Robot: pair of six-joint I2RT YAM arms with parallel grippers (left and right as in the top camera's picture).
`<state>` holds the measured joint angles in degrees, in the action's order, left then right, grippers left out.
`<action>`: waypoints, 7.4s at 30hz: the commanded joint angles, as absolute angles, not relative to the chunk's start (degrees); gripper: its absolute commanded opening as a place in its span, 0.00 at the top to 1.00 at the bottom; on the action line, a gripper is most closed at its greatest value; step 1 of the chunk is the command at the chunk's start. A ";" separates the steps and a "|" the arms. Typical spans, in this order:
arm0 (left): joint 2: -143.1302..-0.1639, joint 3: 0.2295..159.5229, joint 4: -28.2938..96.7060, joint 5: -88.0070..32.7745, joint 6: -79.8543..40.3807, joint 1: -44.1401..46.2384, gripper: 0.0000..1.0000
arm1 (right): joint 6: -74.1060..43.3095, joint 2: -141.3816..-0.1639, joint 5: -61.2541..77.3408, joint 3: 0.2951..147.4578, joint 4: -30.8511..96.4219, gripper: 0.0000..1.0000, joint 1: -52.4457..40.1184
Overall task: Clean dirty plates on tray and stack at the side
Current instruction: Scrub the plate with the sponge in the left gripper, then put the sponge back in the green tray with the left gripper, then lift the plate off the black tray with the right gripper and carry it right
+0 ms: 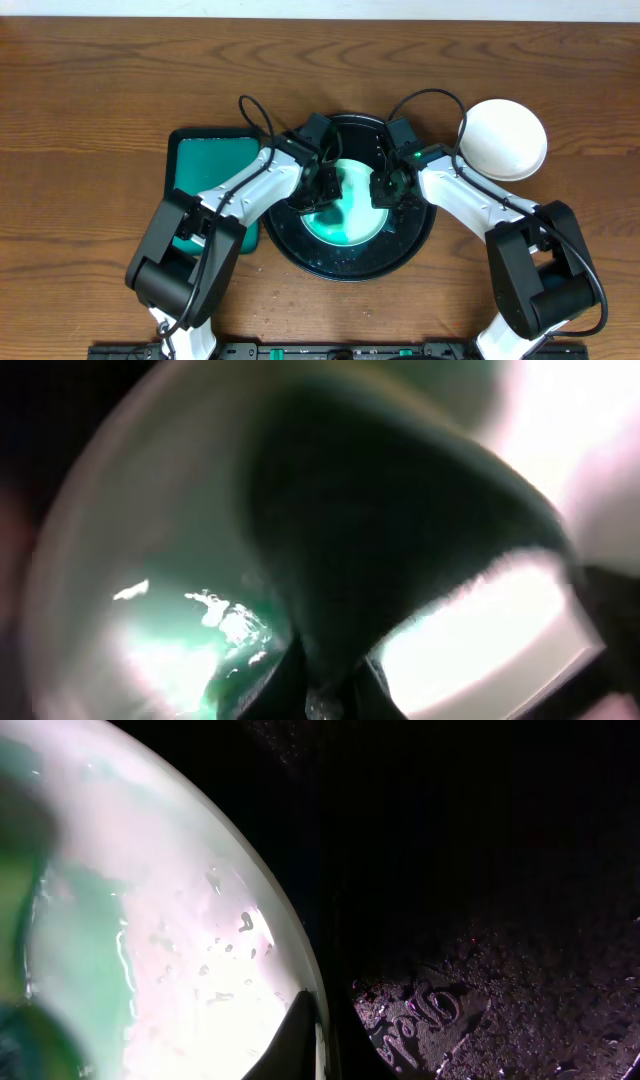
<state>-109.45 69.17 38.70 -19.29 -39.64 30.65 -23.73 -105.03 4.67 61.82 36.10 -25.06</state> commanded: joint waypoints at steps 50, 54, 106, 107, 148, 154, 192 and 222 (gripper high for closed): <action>-111.24 66.35 35.99 0.64 -41.63 30.02 0.93 | -24.40 -108.14 8.45 61.28 38.79 0.99 -27.44; -111.24 66.35 40.14 0.97 -41.65 26.11 0.93 | -24.43 -108.14 8.45 61.28 38.74 0.99 -27.44; -111.24 66.35 24.08 -6.63 -39.72 25.30 0.93 | -24.40 -108.14 9.54 61.28 42.48 0.99 -27.42; -111.24 66.35 24.08 -5.93 -39.72 24.21 0.93 | -24.40 -108.14 9.54 61.28 42.48 0.99 -27.42; -96.25 66.32 47.31 1.04 -29.85 -1.28 0.93 | -24.16 -108.14 11.00 61.28 39.38 0.99 -27.42; -106.43 66.32 46.41 -1.08 -28.93 -1.54 0.93 | -24.18 -108.14 11.03 61.28 39.42 0.99 -27.42; -66.98 66.35 60.03 -5.02 -28.10 7.22 0.19 | -26.06 -92.47 32.23 63.20 46.41 0.99 -19.68; -66.98 66.35 61.04 -5.63 -28.12 7.22 0.19 | -17.12 -92.58 22.06 62.98 39.07 0.99 -13.17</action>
<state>-67.18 66.08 60.88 -5.67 -28.47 6.98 -18.81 -93.25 29.67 62.61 40.75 -13.13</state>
